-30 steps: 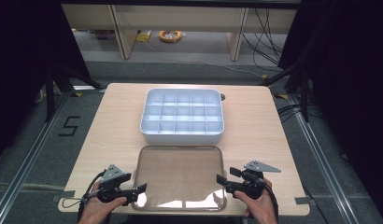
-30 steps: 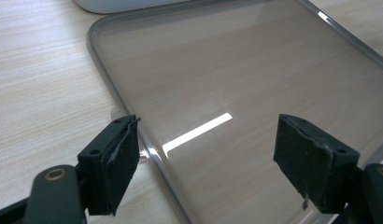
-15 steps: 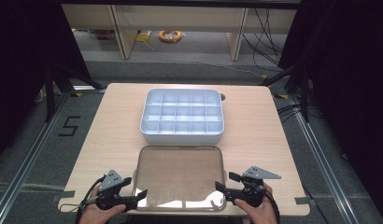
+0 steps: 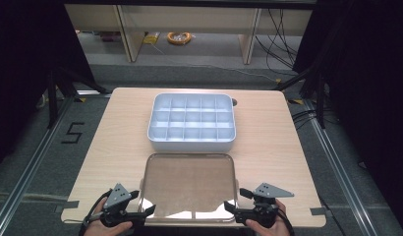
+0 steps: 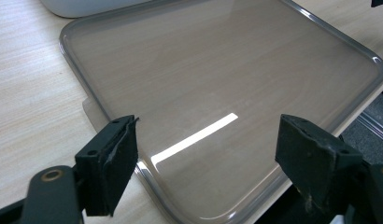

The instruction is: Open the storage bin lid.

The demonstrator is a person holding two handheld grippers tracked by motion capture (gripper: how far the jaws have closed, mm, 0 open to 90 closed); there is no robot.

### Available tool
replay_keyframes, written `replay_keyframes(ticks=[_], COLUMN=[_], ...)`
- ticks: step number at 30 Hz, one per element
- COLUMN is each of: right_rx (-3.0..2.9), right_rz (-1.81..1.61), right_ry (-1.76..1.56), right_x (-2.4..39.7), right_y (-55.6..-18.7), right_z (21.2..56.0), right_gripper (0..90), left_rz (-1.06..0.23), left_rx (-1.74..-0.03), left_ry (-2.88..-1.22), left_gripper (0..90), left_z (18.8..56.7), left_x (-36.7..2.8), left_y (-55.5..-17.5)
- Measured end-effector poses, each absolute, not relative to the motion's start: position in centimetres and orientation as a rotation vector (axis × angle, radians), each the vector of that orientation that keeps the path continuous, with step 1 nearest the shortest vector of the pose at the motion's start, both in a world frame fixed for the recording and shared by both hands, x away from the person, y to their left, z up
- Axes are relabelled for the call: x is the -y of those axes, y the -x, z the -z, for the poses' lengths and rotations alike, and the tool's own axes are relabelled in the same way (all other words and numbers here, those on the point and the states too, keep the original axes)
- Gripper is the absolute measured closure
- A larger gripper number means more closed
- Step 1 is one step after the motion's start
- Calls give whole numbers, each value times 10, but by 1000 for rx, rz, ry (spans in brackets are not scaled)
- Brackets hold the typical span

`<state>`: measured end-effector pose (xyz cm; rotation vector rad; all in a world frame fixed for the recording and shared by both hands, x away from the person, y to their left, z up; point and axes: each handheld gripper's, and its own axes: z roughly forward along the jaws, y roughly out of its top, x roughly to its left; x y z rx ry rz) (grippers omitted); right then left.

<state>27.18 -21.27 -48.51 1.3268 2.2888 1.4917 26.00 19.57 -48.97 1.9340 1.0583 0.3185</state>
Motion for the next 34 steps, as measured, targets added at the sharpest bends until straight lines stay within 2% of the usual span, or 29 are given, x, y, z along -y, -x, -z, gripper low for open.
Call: replay_keyframes(ticks=[11,23,25,27,34], right_rx=[-2317,-2319,-2320,-2319,-2318], right_rz=[-1446,-1449,-1422,-1436,-1427], right_ry=[-1267,-1360,-1278,-1359,-1313], right_x=[216,219,222,221,223], right_y=[-259,-237,-239,-235,-238], right_z=[488,491,493,492,494], right_gripper=[194,191,191,191,193], left_rz=[-302,-287,-262,-269,-279], left_rx=[-1041,-1034,-1041,-1040,-1022], left_ry=[-1949,-1960,-1948,-1954,-1992], left_gripper=[178,153,152,153,152], left_z=[490,492,492,492,493], left_x=[-195,-197,-196,-196,-198], left_y=[-247,-234,-232,-232,-234])
